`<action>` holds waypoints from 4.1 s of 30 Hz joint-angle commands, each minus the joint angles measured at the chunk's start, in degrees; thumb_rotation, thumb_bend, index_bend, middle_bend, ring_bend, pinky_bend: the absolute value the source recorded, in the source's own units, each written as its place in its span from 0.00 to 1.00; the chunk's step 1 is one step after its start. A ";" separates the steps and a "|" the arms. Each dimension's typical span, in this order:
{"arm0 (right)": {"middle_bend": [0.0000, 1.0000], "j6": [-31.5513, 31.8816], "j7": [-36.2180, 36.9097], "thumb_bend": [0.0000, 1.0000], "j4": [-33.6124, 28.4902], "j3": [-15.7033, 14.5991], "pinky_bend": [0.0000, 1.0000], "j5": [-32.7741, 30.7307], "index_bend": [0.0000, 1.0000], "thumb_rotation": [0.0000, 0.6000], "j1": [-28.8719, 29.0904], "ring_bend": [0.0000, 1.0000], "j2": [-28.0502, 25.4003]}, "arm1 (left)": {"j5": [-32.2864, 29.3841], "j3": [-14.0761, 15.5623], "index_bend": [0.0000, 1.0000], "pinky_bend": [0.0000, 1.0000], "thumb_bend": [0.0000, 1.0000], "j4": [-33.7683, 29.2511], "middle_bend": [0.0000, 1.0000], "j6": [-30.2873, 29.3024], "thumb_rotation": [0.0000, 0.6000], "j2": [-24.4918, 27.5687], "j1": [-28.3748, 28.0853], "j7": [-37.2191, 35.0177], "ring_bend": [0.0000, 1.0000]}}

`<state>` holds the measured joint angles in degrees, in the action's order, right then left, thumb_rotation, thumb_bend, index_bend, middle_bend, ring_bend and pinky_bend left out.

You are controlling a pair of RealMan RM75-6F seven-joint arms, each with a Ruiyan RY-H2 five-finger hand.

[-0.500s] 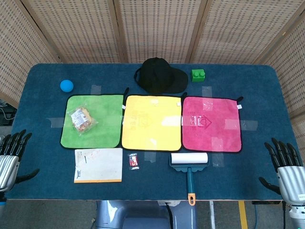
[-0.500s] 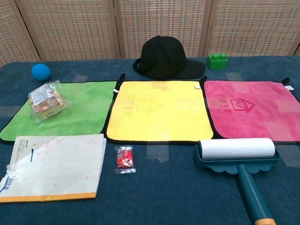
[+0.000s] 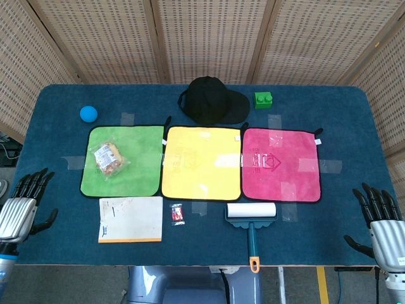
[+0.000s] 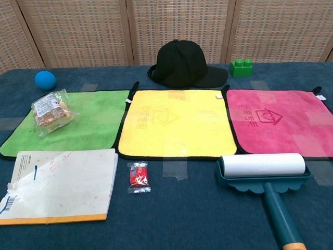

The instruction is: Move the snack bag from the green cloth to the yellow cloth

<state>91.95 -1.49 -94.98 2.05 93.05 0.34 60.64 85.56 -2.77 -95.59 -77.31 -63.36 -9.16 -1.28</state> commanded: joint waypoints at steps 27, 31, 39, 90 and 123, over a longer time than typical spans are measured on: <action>0.00 -4.31 -1.34 0.00 0.52 0.90 0.00 -4.34 0.00 1.00 1.52 0.00 0.64 | -12.87 -10.45 0.00 0.00 1.00 38.58 0.00 33.36 1.00 -25.78 -21.43 -44.73 0.00; 0.00 -4.65 -1.20 0.00 0.55 0.99 0.00 -4.78 0.00 1.00 1.62 0.00 0.56 | -12.79 -10.98 0.00 0.00 1.00 39.46 0.00 33.43 1.00 -27.64 -22.12 -47.29 0.00; 0.00 -5.40 -1.23 0.00 0.44 1.03 0.00 -5.55 0.00 1.00 1.81 0.00 0.31 | -13.26 -12.67 0.00 0.00 1.00 40.41 0.00 33.61 1.00 -32.76 -24.86 -49.50 0.00; 0.00 -9.01 3.64 0.00 2.33 2.17 0.00 -10.73 0.00 1.00 2.54 0.00 -1.10 | -22.74 -22.32 0.00 0.00 1.00 33.80 0.00 32.31 1.00 -48.58 -39.99 -25.39 0.00; 0.00 -4.64 6.56 0.00 -0.25 1.22 0.00 -6.86 0.00 1.00 0.62 0.00 -3.11 | -9.85 2.42 0.00 0.00 0.00 -7.00 0.00 -2.15 1.00 2.27 -5.73 8.82 0.00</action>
<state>87.33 5.03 -95.25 3.29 86.19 0.97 57.54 74.41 -1.50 -102.19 -77.60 -61.84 -16.57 8.36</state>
